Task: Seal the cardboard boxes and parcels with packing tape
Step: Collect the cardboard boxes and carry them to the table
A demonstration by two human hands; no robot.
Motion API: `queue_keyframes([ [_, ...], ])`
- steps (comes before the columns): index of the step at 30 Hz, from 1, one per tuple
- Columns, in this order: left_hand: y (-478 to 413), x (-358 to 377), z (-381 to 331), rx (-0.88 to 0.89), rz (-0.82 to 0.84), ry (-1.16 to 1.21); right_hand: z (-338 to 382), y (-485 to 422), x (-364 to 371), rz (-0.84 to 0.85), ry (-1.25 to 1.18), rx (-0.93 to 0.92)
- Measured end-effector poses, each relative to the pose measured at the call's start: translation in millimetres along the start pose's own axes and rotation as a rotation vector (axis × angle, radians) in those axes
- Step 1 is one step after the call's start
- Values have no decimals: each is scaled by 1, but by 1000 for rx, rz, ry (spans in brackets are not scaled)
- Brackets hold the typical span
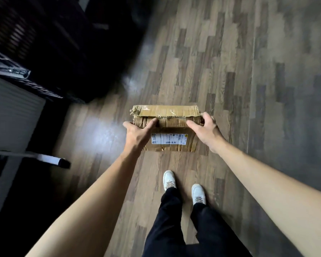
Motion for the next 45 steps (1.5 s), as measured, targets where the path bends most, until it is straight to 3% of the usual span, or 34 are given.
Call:
queue_keyframes([
  [8,75,-83,48,-141,-228,133,76,58,58,236,174,-220],
  [16,142,-192,132,-198,-446,228,113,140,167,533,263,-331],
  [23,185,-302,258,-287,-618,374,131,219,311,654,176,-357],
  [33,271,-450,453,-396,-791,471,137,398,527,998,132,-460],
  [40,315,-511,546,-415,-848,382,158,480,651,1183,153,-517],
  [45,329,-558,597,-490,-930,70,140,515,733,1256,165,-518],
])
Point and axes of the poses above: each hand's wrist, its own y-axis away from the middle knuckle, its own x-axis out of the palm, z = x × y, the point moved 7 cm from there along -y, towards the middle knuckle, and after that the axes turned 15 degrees about -y, right-handed, at the moved point
